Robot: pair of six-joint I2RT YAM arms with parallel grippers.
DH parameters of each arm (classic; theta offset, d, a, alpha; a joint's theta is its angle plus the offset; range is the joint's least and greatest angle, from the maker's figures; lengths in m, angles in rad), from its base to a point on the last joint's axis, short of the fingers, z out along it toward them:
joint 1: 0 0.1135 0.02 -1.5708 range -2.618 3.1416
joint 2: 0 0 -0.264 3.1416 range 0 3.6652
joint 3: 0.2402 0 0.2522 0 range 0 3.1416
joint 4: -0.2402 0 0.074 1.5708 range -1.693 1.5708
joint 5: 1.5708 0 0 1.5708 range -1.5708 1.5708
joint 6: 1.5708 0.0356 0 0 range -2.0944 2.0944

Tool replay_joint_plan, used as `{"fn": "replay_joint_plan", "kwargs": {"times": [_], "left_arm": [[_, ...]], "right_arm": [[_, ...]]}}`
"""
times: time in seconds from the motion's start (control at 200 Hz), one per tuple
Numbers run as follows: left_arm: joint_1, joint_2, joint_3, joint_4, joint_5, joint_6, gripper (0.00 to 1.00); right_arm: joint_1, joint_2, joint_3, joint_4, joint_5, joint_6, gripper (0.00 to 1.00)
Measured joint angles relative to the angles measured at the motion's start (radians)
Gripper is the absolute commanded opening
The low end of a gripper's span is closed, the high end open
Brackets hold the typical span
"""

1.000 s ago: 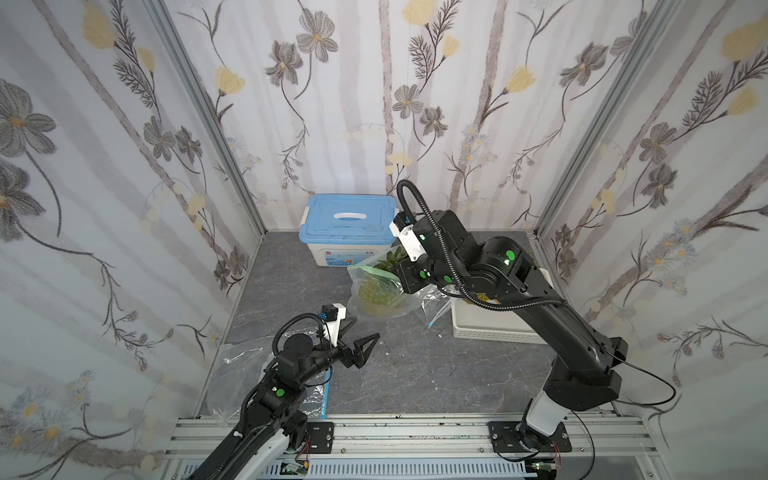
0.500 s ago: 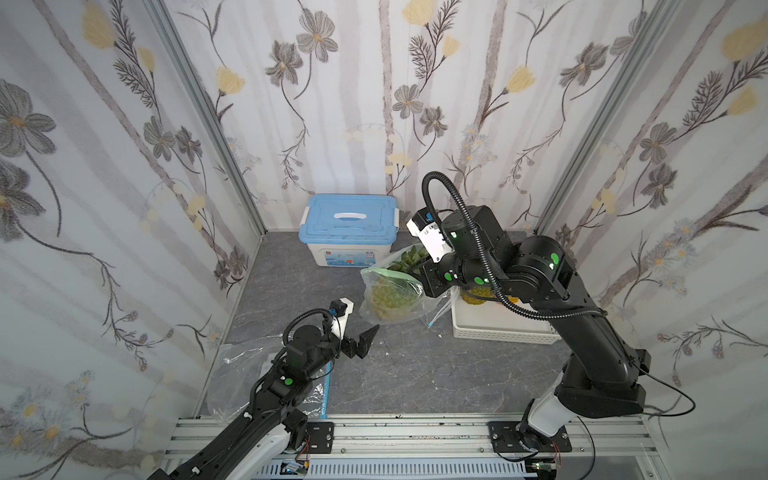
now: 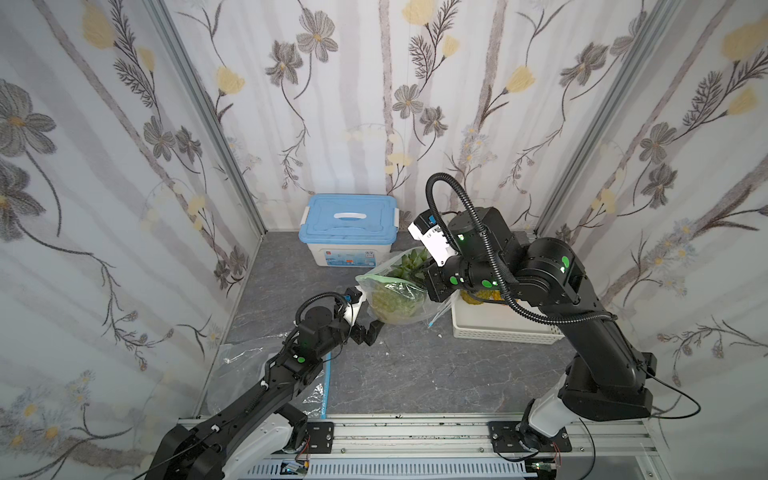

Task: Open the zip-top bag and take out the pineapple
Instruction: Pick up the pineapple from the zipper food storage bag.

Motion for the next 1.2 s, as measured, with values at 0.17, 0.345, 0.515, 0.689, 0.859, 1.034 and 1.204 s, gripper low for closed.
{"fn": "replay_joint_plan", "kwargs": {"times": [0.17, 0.345, 0.515, 0.689, 0.859, 1.034, 1.204], "left_arm": [[-0.002, 0.101, 0.066, 0.048, 0.031, 0.007, 0.00], [-0.012, 0.161, 0.125, 0.031, -0.006, -0.001, 0.00], [-0.026, 0.224, 0.199, -0.138, -0.166, 0.003, 0.00], [-0.029, 0.264, 0.226, -0.327, -0.347, -0.004, 0.00], [-0.031, 0.292, 0.262, -0.422, -0.479, -0.023, 0.00], [-0.032, 0.357, 0.312, -0.516, -0.575, -0.031, 0.00], [-0.032, 0.405, 0.375, -0.568, -0.612, -0.063, 0.00]], "right_arm": [[0.003, -0.011, 0.000, 0.002, 0.029, 0.003, 0.00], [0.006, -0.044, 0.000, -0.001, 0.039, 0.010, 0.00], [0.005, -0.087, -0.001, -0.003, 0.054, 0.015, 0.00], [0.000, -0.137, -0.026, -0.004, 0.084, 0.016, 0.00], [-0.019, -0.221, -0.085, -0.006, 0.144, 0.023, 0.00], [-0.043, -0.288, -0.131, 0.008, 0.219, 0.026, 0.00], [-0.046, -0.381, -0.214, 0.051, 0.222, 0.026, 0.00]]}}
